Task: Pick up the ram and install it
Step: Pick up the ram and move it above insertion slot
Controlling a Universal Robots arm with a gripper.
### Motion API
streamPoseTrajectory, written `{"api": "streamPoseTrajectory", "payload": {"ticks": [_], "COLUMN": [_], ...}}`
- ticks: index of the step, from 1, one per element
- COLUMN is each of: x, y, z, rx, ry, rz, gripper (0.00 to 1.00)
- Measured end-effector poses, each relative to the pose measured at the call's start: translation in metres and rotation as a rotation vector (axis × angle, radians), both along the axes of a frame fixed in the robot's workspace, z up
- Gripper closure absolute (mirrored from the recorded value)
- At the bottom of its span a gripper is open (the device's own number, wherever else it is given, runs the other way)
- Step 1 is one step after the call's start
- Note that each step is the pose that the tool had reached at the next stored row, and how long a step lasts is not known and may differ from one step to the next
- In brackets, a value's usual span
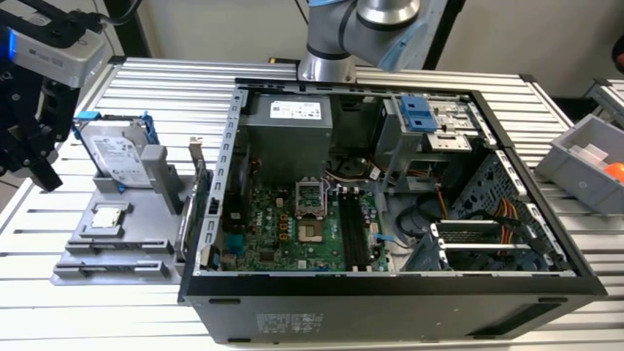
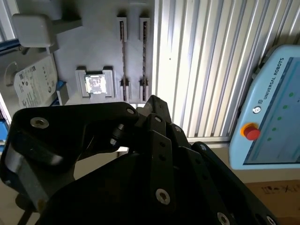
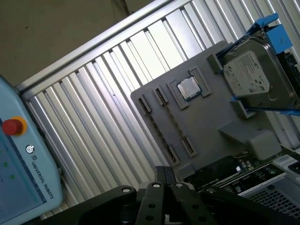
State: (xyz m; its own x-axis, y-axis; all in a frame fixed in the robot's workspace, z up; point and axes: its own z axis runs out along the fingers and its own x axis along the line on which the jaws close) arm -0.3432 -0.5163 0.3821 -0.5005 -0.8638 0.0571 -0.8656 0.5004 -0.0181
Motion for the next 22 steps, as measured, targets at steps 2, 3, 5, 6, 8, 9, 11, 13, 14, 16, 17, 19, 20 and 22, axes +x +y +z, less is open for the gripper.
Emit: {"api": "streamPoseTrajectory", "payload": {"ticks": [2, 3, 5, 6, 8, 9, 11, 13, 14, 16, 17, 19, 20, 22], "x": [0.0, 0.0, 0.0, 0.0, 0.0, -0.0001, -0.0001, -0.0001, -0.0001, -0.0001, -0.0001, -0.0001, -0.0001, -0.0002], "y": [0.0, 0.0, 0.0, 0.0, 0.0, 0.0001, 0.0002, 0.0003, 0.0003, 0.0003, 0.0003, 0.0003, 0.0003, 0.0003], "z": [0.0, 0.0, 0.0, 0.0, 0.0, 0.0, 0.0, 0.0, 0.0, 0.0, 0.0, 0.0, 0.0, 0.0], "rx": [0.0, 0.0, 0.0, 0.0, 0.0, -0.0001, -0.0006, -0.0019, -0.0023, -0.0029, -0.0038, -0.0055, -0.0063, -0.0075], "ry": [0.0001, 0.0001, 0.0, 0.0, 0.0, 0.0001, 0.0, -0.0001, 0.0001, 0.0, 0.0, -0.0001, 0.0, 0.0001], "rz": [0.002, 0.002, 0.004, 0.005, 0.005, 0.006, 0.013, 0.026, 0.034, 0.05, 0.058, 0.074, 0.085, 0.107], "gripper": [1.0, 1.0, 1.0, 1.0, 1.0, 1.0, 1.0, 1.0, 1.0, 1.0, 1.0, 1.0, 1.0, 1.0]}}
